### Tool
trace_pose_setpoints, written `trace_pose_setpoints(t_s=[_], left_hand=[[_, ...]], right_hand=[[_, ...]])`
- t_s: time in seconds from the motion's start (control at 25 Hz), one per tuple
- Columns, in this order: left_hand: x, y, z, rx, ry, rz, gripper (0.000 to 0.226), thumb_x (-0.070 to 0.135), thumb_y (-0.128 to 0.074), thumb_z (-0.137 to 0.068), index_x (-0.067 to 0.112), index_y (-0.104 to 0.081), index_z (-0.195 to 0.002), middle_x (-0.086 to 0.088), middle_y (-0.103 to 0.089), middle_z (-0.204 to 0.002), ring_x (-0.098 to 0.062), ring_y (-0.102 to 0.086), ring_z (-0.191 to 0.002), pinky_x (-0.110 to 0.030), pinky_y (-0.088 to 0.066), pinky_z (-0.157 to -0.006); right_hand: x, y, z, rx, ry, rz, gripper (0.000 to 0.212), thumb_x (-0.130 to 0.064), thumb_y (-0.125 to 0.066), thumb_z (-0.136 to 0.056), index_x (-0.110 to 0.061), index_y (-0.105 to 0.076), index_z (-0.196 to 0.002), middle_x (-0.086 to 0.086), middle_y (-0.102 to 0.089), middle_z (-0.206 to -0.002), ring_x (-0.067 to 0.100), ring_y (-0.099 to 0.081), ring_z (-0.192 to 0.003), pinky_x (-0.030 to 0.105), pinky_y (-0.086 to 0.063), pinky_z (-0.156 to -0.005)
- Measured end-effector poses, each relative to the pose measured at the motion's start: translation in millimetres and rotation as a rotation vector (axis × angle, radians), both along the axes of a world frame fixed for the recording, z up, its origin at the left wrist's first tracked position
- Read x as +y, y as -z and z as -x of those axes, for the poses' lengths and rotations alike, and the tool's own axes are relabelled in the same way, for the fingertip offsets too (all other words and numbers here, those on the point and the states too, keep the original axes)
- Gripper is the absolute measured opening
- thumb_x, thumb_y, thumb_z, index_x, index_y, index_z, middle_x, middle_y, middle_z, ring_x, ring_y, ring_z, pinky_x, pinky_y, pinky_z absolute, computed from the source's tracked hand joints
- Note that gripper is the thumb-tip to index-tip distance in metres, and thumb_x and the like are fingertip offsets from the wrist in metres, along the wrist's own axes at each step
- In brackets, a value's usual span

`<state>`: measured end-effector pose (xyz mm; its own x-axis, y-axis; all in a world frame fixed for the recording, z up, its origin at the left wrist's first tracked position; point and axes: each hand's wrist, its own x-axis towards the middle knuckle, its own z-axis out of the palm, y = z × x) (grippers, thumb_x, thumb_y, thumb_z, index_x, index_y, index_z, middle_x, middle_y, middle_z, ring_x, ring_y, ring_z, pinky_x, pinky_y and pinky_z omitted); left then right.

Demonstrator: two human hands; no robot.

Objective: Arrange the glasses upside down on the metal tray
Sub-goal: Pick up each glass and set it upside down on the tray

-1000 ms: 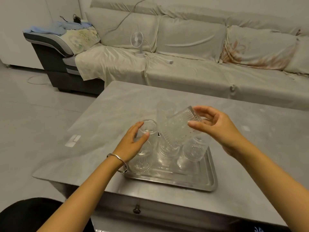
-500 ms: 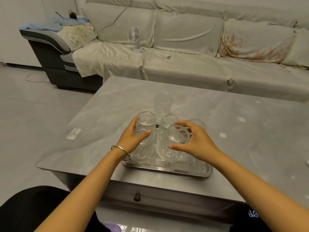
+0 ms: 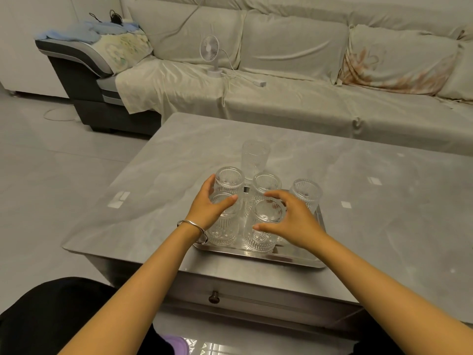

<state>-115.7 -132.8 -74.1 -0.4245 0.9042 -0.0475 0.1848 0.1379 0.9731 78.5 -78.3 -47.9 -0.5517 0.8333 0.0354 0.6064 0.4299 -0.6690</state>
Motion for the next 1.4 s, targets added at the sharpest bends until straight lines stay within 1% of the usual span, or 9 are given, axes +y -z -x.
trace_pose_setpoints(t_s=[0.28, 0.4, 0.52, 0.6, 0.76, 0.88, 1.16, 1.32, 1.4], left_hand=[[3.0, -3.9, 4.2, 0.013, 0.008, -0.002, 0.079, 0.027, -0.067, -0.079, 0.016, -0.024, -0.143, -0.005, -0.029, -0.152, -0.023, -0.031, -0.138, -0.035, -0.032, -0.108], [14.0, -18.9, 18.3, 0.062, -0.015, -0.038, 0.071, 0.030, -0.063, -0.082, 0.017, -0.026, -0.142, -0.004, -0.031, -0.151, -0.024, -0.035, -0.136, -0.031, -0.035, -0.101], [40.1, -41.7, 34.5, 0.165, -0.015, -0.089, 0.065, 0.033, -0.060, -0.083, 0.018, -0.030, -0.139, -0.003, -0.034, -0.149, -0.022, -0.038, -0.133, -0.028, -0.035, -0.097], [68.3, -53.1, 40.6, 0.208, 0.007, -0.090, 0.064, 0.034, -0.060, -0.083, 0.018, -0.032, -0.138, -0.003, -0.035, -0.148, -0.022, -0.038, -0.132, -0.029, -0.035, -0.095], [126.1, -57.3, 42.8, 0.272, 0.124, -0.005, 0.070, 0.037, -0.065, -0.079, 0.018, -0.033, -0.138, -0.004, -0.036, -0.148, -0.024, -0.040, -0.132, -0.031, -0.038, -0.096], [162.4, -48.8, 43.8, 0.390, 0.252, 0.092, 0.079, 0.037, -0.071, -0.073, 0.019, -0.032, -0.139, -0.003, -0.036, -0.149, -0.025, -0.041, -0.132, -0.035, -0.040, -0.101], [211.2, -24.9, 35.5, 0.468, 0.396, 0.187, 0.087, 0.042, -0.075, -0.067, 0.017, -0.032, -0.139, -0.005, -0.041, -0.144, -0.023, -0.043, -0.129, -0.036, -0.039, -0.105], [212.3, -24.9, 37.4, 0.453, 0.357, 0.157, 0.085, 0.042, -0.079, -0.061, 0.015, -0.040, -0.132, -0.006, -0.052, -0.133, -0.020, -0.052, -0.115, -0.036, -0.047, -0.098], [205.3, -34.1, 38.1, 0.322, 0.267, 0.103, 0.079, 0.040, -0.079, -0.061, 0.015, -0.045, -0.129, -0.004, -0.056, -0.125, -0.020, -0.055, -0.108, -0.035, -0.054, -0.086]], right_hand=[[-1.9, -4.1, -1.2, -0.010, -0.062, 0.019, 0.077, -0.049, -0.076, -0.066, -0.028, -0.043, -0.133, -0.010, -0.046, -0.137, 0.008, -0.045, -0.123, 0.020, -0.035, -0.097], [11.0, -25.3, -3.2, 0.086, -0.081, 0.075, 0.064, -0.052, -0.070, -0.068, -0.030, -0.051, -0.125, -0.014, -0.053, -0.124, 0.002, -0.052, -0.109, 0.015, -0.043, -0.089], [48.1, -51.9, -1.6, 0.246, -0.040, 0.171, 0.042, -0.041, -0.065, -0.079, -0.027, -0.058, -0.117, -0.009, -0.062, -0.117, 0.003, -0.060, -0.104, 0.019, -0.052, -0.083], [83.9, -58.9, 4.2, 0.286, 0.000, 0.285, 0.036, -0.040, -0.059, -0.085, -0.024, -0.058, -0.118, -0.004, -0.063, -0.120, 0.007, -0.062, -0.104, 0.023, -0.053, -0.084], [154.5, -38.3, 18.8, 0.320, 0.125, 0.696, 0.061, -0.048, -0.060, -0.082, -0.015, -0.049, -0.132, 0.006, -0.056, -0.134, 0.022, -0.061, -0.113, 0.039, -0.049, -0.099], [189.6, -17.6, 29.5, 0.317, 0.175, 0.876, 0.059, -0.045, -0.061, -0.082, -0.014, -0.051, -0.131, 0.008, -0.055, -0.135, 0.025, -0.061, -0.114, 0.040, -0.050, -0.098], [213.6, 15.0, 46.8, 0.317, 0.115, 1.021, 0.049, -0.046, -0.056, -0.085, -0.018, -0.056, -0.125, 0.005, -0.057, -0.131, 0.028, -0.060, -0.116, 0.041, -0.049, -0.099], [214.8, 14.7, 43.7, 0.335, 0.102, 1.045, 0.049, -0.049, -0.054, -0.085, -0.020, -0.057, -0.125, 0.004, -0.058, -0.130, 0.028, -0.062, -0.114, 0.042, -0.048, -0.100], [211.9, 7.3, 39.7, 0.376, 0.121, 1.015, 0.050, -0.048, -0.051, -0.088, -0.018, -0.055, -0.127, 0.004, -0.055, -0.135, 0.027, -0.057, -0.119, 0.041, -0.046, -0.102]])
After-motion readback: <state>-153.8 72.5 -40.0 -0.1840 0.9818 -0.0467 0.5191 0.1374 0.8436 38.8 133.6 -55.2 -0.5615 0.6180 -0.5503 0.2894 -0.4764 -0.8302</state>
